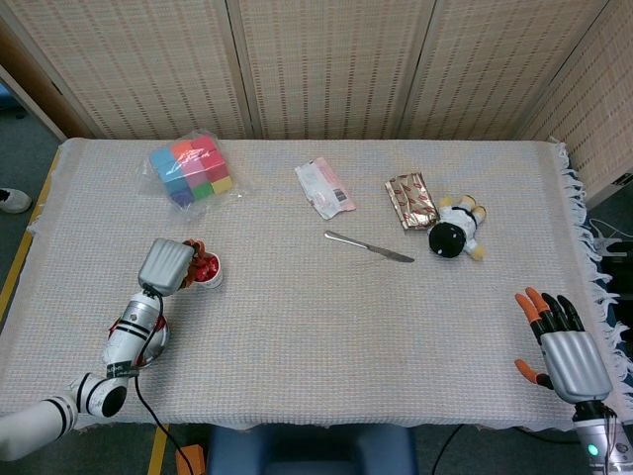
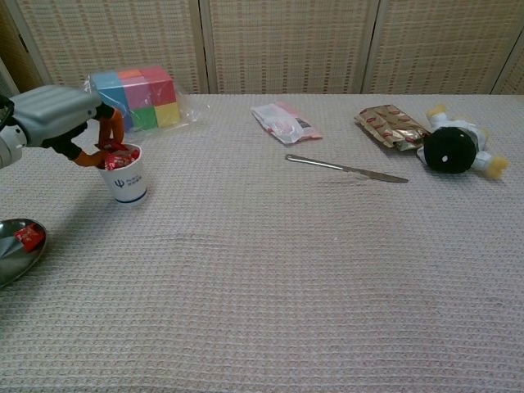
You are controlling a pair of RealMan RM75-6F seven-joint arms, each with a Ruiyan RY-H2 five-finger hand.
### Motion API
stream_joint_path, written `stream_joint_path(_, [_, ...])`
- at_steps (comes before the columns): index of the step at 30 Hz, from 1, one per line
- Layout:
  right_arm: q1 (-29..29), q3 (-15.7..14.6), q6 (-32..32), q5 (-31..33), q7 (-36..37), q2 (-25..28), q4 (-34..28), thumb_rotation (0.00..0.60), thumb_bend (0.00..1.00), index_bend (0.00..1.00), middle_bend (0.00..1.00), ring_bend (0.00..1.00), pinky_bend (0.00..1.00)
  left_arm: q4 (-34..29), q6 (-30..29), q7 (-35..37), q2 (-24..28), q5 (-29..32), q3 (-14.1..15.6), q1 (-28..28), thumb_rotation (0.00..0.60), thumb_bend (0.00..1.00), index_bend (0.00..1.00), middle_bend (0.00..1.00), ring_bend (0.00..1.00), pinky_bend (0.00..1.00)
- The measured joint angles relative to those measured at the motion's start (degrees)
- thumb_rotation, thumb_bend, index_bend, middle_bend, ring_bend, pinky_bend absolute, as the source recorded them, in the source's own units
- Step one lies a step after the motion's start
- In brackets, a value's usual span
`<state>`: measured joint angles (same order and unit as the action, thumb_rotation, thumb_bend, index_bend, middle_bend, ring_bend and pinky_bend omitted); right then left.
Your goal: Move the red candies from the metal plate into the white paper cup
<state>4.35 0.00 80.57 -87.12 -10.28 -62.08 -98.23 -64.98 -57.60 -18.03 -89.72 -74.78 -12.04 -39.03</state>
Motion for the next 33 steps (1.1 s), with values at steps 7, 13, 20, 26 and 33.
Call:
stream_joint_path(7, [-0.06, -0.04, 0.18, -0.14, -0.02, -0.03, -0.02, 0.6, 0.12, 0.0, 0.0, 0.0, 0.0, -0.38, -0.47, -0.24, 0.51, -0.02, 0.73, -0.05, 0.6, 0.41, 0.36, 0.4, 0.87, 1.0])
stream_joint_path(13, [-0.07, -0.16, 0.21, -0.36, 0.14, 0.05, 0.02, 0.6, 0.11, 0.0, 0.0, 0.0, 0.0, -1.86, -2.66, -0.17, 1.26, -0.37, 0.62, 0.21, 0.6, 0.41, 0.3, 0.36, 0.87, 1.0])
stream_joint_path(20, [-0.17, -0.44, 0.57, -1.15, 0.37, 0.12, 0.0, 0.6, 0.12, 0.0, 0.0, 0.0, 0.0, -6.62, -8.06, 1.57, 4.57, -1.48, 0.27, 2.47, 0.6, 0.41, 0.21, 0.29, 0.74, 0.99])
stream_joint_path(26, [-0.33, -1.13, 1.24, -3.36, 0.87, -0.04, 0.41, 0.6, 0.11, 0.0, 0.0, 0.0, 0.0, -12.69, -15.56, 9.68, 8.56, -5.87, 4.2, 9.06, 0.6, 0.41, 0.06, 0.09, 0.09, 0.28])
stream_joint_path(33, [-0.69, -2.43, 2.11, -6.15, 1.75, -0.13, 0.95, 0.6, 0.11, 0.0, 0.0, 0.0, 0.0, -12.65, -39.71, 27.38, 12.19, -17.01, 14.28, 26.65, 0.6, 0.4, 0.04, 0.05, 0.0, 0.14])
